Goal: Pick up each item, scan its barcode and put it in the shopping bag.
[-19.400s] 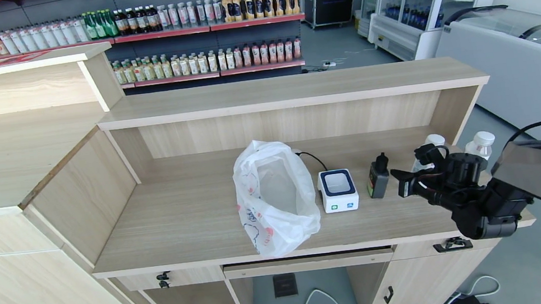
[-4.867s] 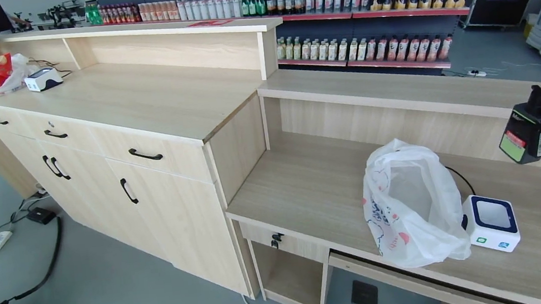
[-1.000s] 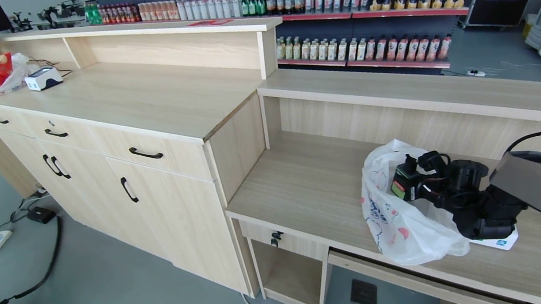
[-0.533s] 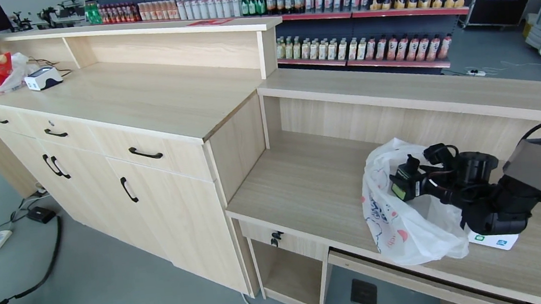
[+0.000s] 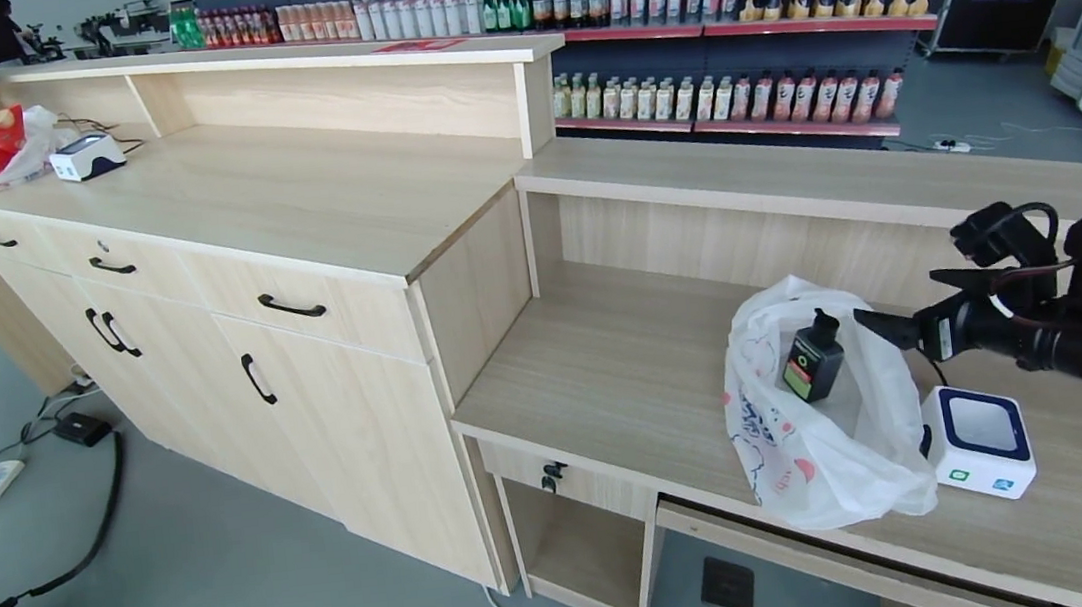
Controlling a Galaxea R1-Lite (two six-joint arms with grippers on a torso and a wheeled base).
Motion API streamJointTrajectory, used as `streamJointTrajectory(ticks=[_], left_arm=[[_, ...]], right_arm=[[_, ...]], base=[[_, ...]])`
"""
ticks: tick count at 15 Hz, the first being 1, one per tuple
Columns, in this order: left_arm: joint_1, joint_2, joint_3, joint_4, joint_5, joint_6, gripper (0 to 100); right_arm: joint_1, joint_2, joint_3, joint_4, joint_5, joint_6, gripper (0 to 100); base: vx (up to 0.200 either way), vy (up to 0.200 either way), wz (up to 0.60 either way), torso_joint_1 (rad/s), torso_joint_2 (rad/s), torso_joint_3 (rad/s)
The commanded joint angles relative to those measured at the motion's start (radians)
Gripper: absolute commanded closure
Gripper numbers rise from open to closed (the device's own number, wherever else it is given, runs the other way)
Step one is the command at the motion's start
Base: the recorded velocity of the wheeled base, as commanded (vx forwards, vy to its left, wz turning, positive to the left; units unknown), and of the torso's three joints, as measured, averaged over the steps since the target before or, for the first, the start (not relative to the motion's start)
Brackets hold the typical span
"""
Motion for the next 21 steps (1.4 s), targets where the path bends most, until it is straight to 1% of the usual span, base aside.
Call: streamJointTrajectory(ticks=[1,4,5,7,8,9,10,12,14,15,17,21], left_arm=[[0.000,0.000,0.000,0.000,0.001,-0.001,0],[0.000,0.000,0.000,0.000,0.001,-0.001,0],[0.000,0.000,0.000,0.000,0.001,-0.001,0],[0.000,0.000,0.000,0.000,0.001,-0.001,0],[0.000,0.000,0.000,0.000,0.001,-0.001,0],[0.000,0.000,0.000,0.000,0.001,-0.001,0],[0.000,0.000,0.000,0.000,0.001,-0.001,0],[0.000,0.000,0.000,0.000,0.001,-0.001,0],[0.000,0.000,0.000,0.000,0.001,-0.001,0],[0.000,0.000,0.000,0.000,0.001,-0.001,0],[0.000,0.000,0.000,0.000,0.001,-0.001,0],[0.000,0.000,0.000,0.000,0.001,-0.001,0]], right_arm=[[-0.171,-0.326,0.116,0.163,-0.017,-0.192,0],[-0.255,-0.372,0.090,0.174,-0.025,-0.143,0],[-0.286,-0.370,0.091,0.203,-0.034,-0.135,0],[-0.307,-0.353,0.090,0.277,-0.128,-0.114,0],[-0.309,-0.323,0.090,0.282,-0.163,-0.074,0],[-0.311,-0.303,0.091,0.282,-0.163,-0.052,0],[-0.318,-0.224,0.095,0.285,-0.162,-0.019,0],[-0.318,-0.103,0.088,0.271,-0.140,-0.020,0],[-0.318,-0.019,0.065,0.225,-0.108,-0.020,0],[-0.318,0.029,0.053,0.162,-0.070,-0.020,0],[-0.320,0.073,0.039,0.065,-0.023,-0.016,0],[-0.323,0.082,-0.004,0.045,-0.022,-0.016,0]], base=[[0.000,0.000,-0.60,0.002,0.01,0.002],[0.000,0.000,-0.60,0.002,0.01,0.009],[0.000,0.000,-0.60,0.002,0.00,0.007],[0.000,0.000,-0.60,-0.005,0.00,0.005],[0.000,0.000,-0.60,-0.061,0.15,0.105],[0.000,0.000,0.00,-0.134,0.30,0.188],[0.000,0.000,0.00,-0.144,0.32,0.178],[0.000,0.000,0.00,-0.146,0.34,0.181],[0.000,0.000,0.00,-0.146,0.36,0.202],[0.000,0.000,0.00,-0.144,0.35,0.198],[0.000,0.000,0.00,-0.119,0.27,0.144],[0.000,0.000,0.00,-0.011,0.03,0.018]])
